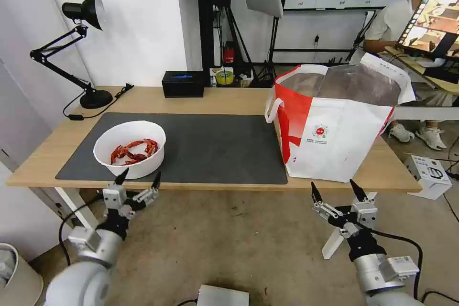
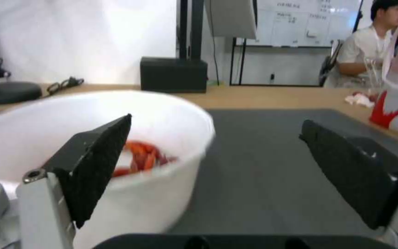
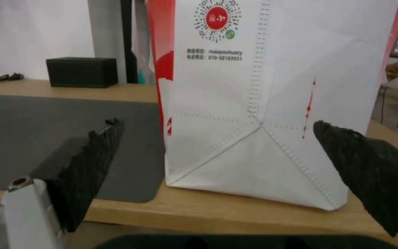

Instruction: Pick up the trash from the table and place it into the takeout bag.

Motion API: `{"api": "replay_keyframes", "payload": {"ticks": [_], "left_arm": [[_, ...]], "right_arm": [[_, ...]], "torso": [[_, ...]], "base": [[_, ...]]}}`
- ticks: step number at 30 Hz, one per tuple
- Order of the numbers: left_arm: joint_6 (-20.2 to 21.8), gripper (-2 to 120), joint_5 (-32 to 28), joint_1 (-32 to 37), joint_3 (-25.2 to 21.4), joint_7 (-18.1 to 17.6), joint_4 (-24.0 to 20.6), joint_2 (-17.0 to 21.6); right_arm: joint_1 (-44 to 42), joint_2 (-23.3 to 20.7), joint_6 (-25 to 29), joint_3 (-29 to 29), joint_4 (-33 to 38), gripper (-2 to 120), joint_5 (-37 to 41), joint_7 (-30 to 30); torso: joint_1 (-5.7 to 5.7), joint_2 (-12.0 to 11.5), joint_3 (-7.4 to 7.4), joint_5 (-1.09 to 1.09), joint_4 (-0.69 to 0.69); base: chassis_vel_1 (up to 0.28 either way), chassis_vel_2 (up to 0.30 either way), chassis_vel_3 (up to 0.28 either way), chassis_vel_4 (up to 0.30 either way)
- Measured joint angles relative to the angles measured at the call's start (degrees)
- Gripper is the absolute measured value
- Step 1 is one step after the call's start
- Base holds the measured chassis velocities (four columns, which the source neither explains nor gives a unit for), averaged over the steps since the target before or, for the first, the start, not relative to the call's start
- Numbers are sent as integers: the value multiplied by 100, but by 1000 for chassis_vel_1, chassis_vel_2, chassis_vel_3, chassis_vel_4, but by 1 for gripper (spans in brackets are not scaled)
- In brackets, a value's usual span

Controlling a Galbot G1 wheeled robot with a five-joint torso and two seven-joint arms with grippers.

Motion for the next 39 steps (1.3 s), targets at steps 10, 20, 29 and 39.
{"api": "replay_keyframes", "payload": {"ticks": [10,20,29,39], "left_arm": [[446,100,-848,-545,-331,-183,202,1276],[639,100,-1424,-1403,-181,-186,1040,2451],[1000,100,-1766,-2598,634,-84,1862,3058],[1523,100,-1911,-3050,921,49,2283,3334]], "right_arm": [[0,0,1,0,0,100,5,3],[0,-1,1,0,3,100,7,3],[0,-1,1,-1,3,100,7,3],[0,0,1,0,3,100,8,3]], "torso": [[0,0,0,-1,-1],[1,0,0,-2,0],[1,0,0,-1,0],[1,0,0,1,0]], "base": [[0,0,0,0],[0,0,0,0],[0,0,0,0],[0,0,0,0]]}}
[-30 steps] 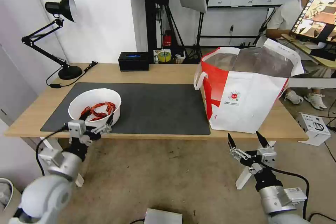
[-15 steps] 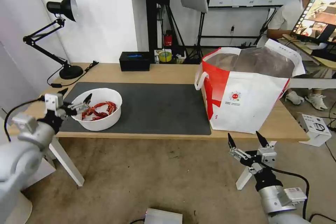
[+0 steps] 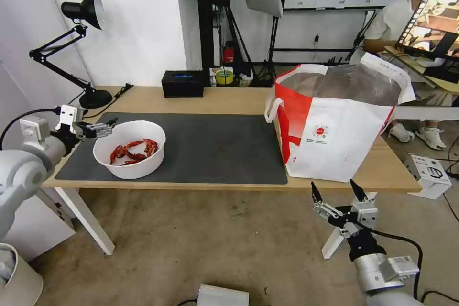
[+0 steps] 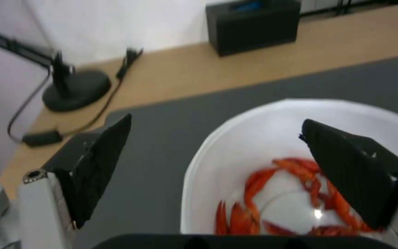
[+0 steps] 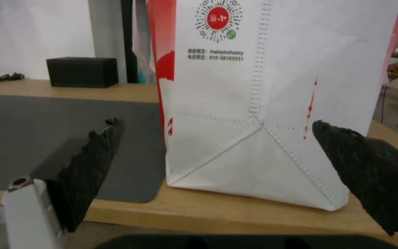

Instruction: Pick up the trash from the table and place it into the takeout bag.

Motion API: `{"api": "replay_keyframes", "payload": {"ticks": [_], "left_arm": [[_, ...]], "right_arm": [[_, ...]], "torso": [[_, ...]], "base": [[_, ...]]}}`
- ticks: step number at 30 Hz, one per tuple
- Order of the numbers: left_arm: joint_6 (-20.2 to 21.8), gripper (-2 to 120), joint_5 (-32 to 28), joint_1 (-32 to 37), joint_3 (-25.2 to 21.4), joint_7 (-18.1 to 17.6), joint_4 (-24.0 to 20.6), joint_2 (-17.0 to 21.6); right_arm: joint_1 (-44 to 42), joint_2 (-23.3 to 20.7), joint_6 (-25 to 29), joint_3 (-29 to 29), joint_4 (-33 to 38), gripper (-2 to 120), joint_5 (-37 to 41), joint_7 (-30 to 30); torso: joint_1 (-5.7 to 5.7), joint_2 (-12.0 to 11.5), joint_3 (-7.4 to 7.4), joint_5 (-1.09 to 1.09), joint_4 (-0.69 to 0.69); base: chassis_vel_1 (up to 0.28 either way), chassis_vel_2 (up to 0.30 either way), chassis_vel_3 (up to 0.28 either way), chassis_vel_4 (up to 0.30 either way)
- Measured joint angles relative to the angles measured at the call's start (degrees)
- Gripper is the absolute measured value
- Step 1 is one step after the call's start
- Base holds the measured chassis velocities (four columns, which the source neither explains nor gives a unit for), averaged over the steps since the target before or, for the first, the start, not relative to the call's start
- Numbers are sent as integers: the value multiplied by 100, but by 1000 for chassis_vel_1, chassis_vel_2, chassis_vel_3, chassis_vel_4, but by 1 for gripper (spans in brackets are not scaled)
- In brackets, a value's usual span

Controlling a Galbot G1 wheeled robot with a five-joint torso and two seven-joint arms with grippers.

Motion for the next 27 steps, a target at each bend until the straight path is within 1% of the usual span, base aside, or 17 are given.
{"api": "replay_keyframes", "payload": {"ticks": [3,4,5,7,8,9,11,12,14,15,16,17,20,25,27], "left_arm": [[421,100,-356,-154,131,4,167,154],[421,100,-356,-154,131,4,167,154],[509,100,-434,-200,187,-5,206,193],[810,100,-780,-509,488,-78,379,263],[810,100,-780,-509,488,-78,379,263],[872,100,-842,-654,635,-109,445,264],[1051,100,-902,-1246,1218,-229,749,220],[1051,100,-902,-1246,1218,-229,749,220],[1139,100,-854,-1643,1625,-255,1042,165],[1145,100,-852,-1664,1642,-255,1061,162],[1181,100,-816,-1822,1803,-256,1223,152],[1181,100,-816,-1822,1803,-256,1223,152],[1203,100,-779,-1928,1968,-177,1499,156],[1203,100,-775,-1837,1942,-123,1561,144],[1201,100,-766,-1747,1863,-89,1553,135]], "right_arm": [[0,0,0,0,0,100,0,0],[0,0,0,0,0,100,0,0],[0,0,0,0,0,100,0,0],[0,0,0,0,0,100,0,0],[0,0,0,0,0,100,0,0],[0,0,0,0,0,100,0,0],[0,0,0,0,0,100,0,0],[0,0,0,0,0,100,0,0],[0,0,0,0,0,100,0,-1],[0,0,0,0,0,100,0,0],[1,0,0,0,0,100,0,0],[1,0,0,0,0,100,0,0],[0,0,0,0,0,100,0,0],[0,0,0,0,0,100,0,0],[0,0,0,0,0,100,0,0]], "torso": [[0,0,0,-2,1],[0,0,0,-2,1],[0,0,0,0,1],[-1,1,0,0,1],[-1,1,0,0,1],[-1,1,0,-1,1],[0,1,0,0,0],[0,1,0,0,0],[0,1,0,-1,-1],[0,0,0,-2,-1],[0,0,0,1,-1],[0,0,0,1,-1],[0,0,0,-1,0],[-1,0,0,-1,0],[0,0,0,0,0]], "base": [[0,0,0,0],[0,0,0,0],[0,0,0,0],[0,0,0,0],[0,0,0,0],[0,0,0,0],[0,0,0,0],[0,0,0,0],[0,0,0,0],[0,0,0,0],[0,0,0,0],[0,0,0,0],[0,0,0,0],[0,0,0,0],[0,0,0,0]]}}
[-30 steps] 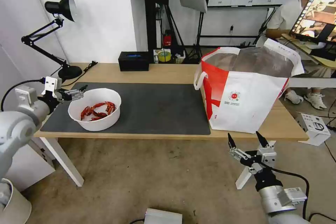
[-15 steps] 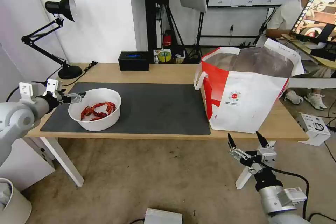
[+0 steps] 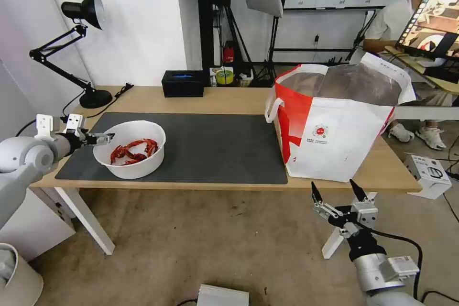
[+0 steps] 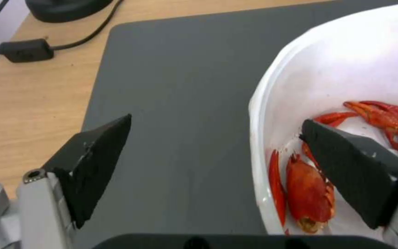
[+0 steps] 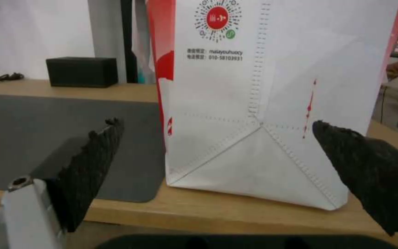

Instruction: Pick up the trash from the table and place it into the takeout bag.

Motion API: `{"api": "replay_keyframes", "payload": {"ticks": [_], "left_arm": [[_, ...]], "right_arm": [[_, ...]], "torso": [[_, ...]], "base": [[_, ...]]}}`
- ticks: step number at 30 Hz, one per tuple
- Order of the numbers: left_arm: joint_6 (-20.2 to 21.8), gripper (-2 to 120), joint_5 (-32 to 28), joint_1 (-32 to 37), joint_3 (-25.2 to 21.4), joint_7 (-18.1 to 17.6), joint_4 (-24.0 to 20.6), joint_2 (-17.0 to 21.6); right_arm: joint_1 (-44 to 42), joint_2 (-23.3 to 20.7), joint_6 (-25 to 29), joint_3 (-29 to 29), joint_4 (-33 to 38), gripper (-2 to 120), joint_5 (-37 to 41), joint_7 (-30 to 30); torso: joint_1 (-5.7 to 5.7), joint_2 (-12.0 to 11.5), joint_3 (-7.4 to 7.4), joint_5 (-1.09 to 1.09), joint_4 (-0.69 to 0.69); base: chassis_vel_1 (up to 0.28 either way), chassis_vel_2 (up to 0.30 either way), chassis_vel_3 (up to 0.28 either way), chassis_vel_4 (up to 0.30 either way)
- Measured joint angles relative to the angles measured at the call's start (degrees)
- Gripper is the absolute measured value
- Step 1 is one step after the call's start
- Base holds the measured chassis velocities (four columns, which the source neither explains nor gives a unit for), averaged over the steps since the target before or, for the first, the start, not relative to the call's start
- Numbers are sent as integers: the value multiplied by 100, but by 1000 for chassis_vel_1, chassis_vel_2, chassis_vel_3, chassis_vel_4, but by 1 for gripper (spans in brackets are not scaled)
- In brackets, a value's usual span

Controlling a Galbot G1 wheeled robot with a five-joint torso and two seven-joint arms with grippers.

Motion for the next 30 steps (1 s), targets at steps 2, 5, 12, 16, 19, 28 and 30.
{"api": "replay_keyframes", "payload": {"ticks": [2,5,12,16,19,28,30], "left_arm": [[-6,100,34,47,-31,41,-15,0],[-22,100,73,183,-125,101,-61,-34],[-39,100,99,354,-219,134,-97,-116],[-38,100,98,374,-233,140,-101,-137],[-38,100,96,373,-239,145,-103,-138],[-46,77,99,396,-288,167,-127,-137],[-49,68,103,416,-304,179,-149,-141]], "right_arm": [[0,0,0,0,0,100,0,0],[0,0,0,0,0,100,0,0],[1,0,0,0,0,100,0,0],[0,0,0,0,0,100,0,0],[0,0,0,0,0,100,0,0],[0,0,0,0,0,100,0,0],[0,0,0,0,0,100,0,0]], "torso": [[0,0,0,0,0],[0,0,0,0,0],[-1,0,-1,0,0],[-1,0,-1,-1,0],[-1,1,-1,0,0],[-1,0,-1,0,0],[-1,1,-1,0,0]], "base": [[0,0,0,0],[0,0,0,0],[0,0,0,0],[0,0,0,0],[0,0,0,0],[0,0,0,0],[0,0,0,0]]}}
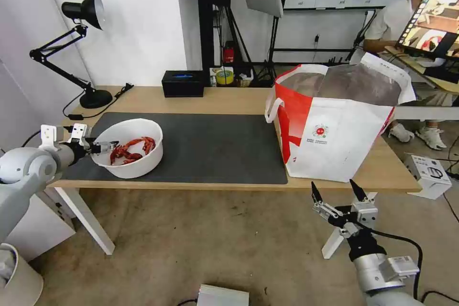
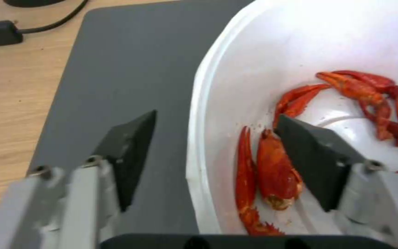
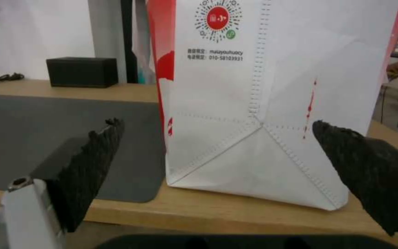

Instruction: Pick up the trash from the table and place it into the takeout bag.

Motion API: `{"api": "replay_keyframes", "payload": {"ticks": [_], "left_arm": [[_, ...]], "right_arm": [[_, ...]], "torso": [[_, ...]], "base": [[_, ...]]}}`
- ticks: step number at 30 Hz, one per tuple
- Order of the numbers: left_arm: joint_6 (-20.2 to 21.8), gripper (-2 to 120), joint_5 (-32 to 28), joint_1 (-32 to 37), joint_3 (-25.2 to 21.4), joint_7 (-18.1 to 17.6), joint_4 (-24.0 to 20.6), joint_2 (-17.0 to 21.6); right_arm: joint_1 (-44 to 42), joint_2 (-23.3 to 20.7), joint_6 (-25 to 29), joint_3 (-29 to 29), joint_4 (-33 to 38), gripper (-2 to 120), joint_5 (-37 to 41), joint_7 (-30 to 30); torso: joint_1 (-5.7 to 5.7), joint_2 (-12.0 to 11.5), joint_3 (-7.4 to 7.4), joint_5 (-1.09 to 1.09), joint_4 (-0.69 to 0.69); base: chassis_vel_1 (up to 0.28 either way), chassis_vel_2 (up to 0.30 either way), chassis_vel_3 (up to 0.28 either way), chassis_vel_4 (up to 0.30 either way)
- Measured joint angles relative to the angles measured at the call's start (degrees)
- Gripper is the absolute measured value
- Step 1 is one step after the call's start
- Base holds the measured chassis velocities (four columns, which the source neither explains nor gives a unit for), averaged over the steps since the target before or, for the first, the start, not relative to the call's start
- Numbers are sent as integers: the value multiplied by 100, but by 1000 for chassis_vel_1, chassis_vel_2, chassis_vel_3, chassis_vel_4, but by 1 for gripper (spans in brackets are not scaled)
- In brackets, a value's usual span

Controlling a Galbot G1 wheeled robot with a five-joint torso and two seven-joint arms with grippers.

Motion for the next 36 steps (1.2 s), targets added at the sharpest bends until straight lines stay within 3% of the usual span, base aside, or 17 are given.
{"api": "replay_keyframes", "payload": {"ticks": [4,6,12,19,36], "left_arm": [[-3,59,1,13,-7,9,-15,0],[-5,47,3,21,-11,16,-31,3],[-13,29,4,78,-72,40,-65,12],[-21,0,13,261,-249,163,-151,25],[-28,0,-251,485,-490,105,-459,62]], "right_arm": [[0,0,0,0,0,100,0,0],[0,0,0,0,0,100,0,0],[0,0,0,0,0,100,0,0],[0,0,0,0,0,100,0,0],[0,0,0,0,0,100,0,0]], "torso": [[0,0,0,0,0],[0,0,0,0,0],[0,0,0,0,0],[0,0,0,0,0],[1,0,0,-1,0]], "base": [[0,0,0,0],[0,0,0,0],[0,0,0,0],[0,0,0,0],[0,0,0,0]]}}
